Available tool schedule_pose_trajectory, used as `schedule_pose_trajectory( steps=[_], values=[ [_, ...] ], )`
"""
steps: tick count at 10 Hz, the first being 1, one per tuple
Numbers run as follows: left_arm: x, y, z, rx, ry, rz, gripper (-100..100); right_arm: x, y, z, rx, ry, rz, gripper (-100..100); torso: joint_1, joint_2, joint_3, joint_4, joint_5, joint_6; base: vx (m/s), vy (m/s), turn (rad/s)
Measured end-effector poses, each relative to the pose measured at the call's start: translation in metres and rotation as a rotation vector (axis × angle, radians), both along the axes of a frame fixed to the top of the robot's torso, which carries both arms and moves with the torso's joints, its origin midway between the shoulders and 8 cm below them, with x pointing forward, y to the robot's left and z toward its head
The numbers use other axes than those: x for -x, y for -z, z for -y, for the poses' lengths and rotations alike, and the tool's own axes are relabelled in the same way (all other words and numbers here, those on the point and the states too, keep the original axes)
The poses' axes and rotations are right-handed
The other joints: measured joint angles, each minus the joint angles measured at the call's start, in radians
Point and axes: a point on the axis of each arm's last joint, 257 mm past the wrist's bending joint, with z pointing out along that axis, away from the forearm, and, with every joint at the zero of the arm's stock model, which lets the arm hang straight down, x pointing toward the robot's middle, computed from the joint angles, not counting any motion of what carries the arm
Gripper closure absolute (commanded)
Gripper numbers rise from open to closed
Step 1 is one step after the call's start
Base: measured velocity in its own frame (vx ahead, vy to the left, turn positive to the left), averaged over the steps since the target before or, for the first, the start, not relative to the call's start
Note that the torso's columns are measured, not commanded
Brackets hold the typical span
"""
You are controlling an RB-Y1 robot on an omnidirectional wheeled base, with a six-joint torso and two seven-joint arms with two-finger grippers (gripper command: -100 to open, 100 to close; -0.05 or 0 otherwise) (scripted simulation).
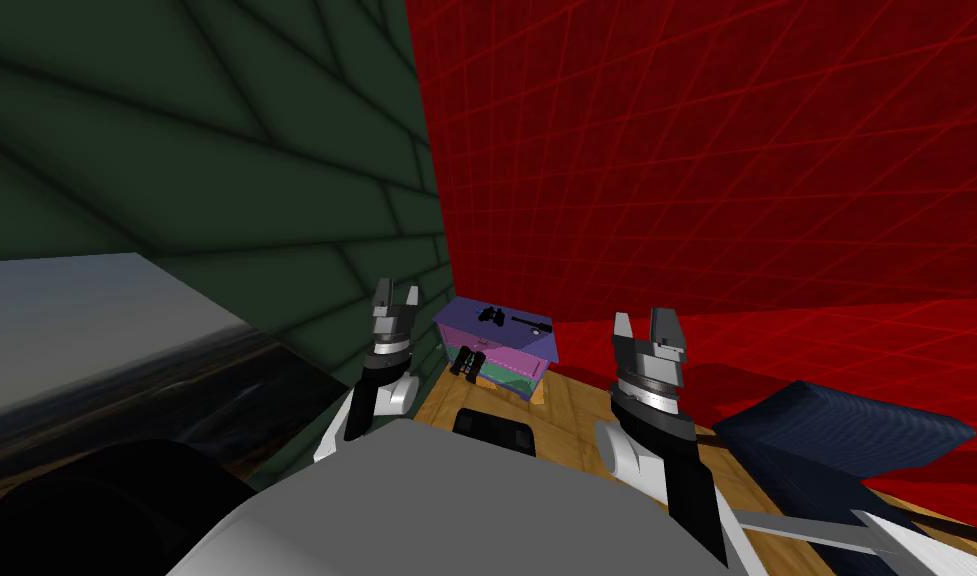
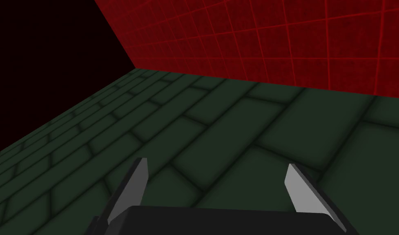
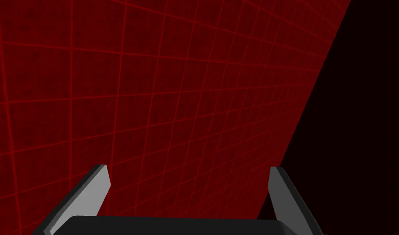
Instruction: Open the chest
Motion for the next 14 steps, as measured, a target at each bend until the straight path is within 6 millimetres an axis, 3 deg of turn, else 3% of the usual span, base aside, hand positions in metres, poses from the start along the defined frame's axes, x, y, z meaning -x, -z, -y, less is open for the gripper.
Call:
schedule_pose_trajectory(
  steps=[2, 9, 10, 11, 14],
  values=[
    [0.000, 0.000, 0.000, 0.000, 0.000, 0.000, 0, 0.000, 0.000, 0.000, 0.000, 0.000, 0.000, 0, 0.000, 0.104, -0.209, 0.105, 0.000, 0.000, 0.000, 0.000, 0.000],
    [0.000, 0.000, 0.000, 0.000, 0.000, 0.000, 0, 0.000, 0.000, 0.000, 0.000, 0.000, 0.000, 0, 0.000, 0.618, -1.234, 0.617, 0.000, 0.000, 0.000, 0.000, 0.000],
    [0.000, 0.000, 0.000, 0.000, 0.000, 0.000, -100, 0.000, 0.000, 0.000, 0.000, 0.000, 0.000, 0, 0.000, 0.691, -1.382, 0.691, 0.000, 0.000, 0.013, -0.002, 0.000],
    [-0.003, 0.003, 0.002, -0.015, 0.007, -0.008, -100, 0.000, 0.000, 0.000, 0.000, 0.000, 0.000, 0, 0.000, 0.725, -1.451, 0.724, 0.000, 0.000, 0.018, -0.006, -0.001],
    [-0.014, 0.020, 0.009, -0.070, 0.030, -0.041, -100, 0.000, 0.000, 0.000, 0.000, 0.000, 0.000, 0, 0.000, 0.737, -1.476, 0.737, 0.000, 0.000, 0.030, -0.007, -0.002]
  ],
)
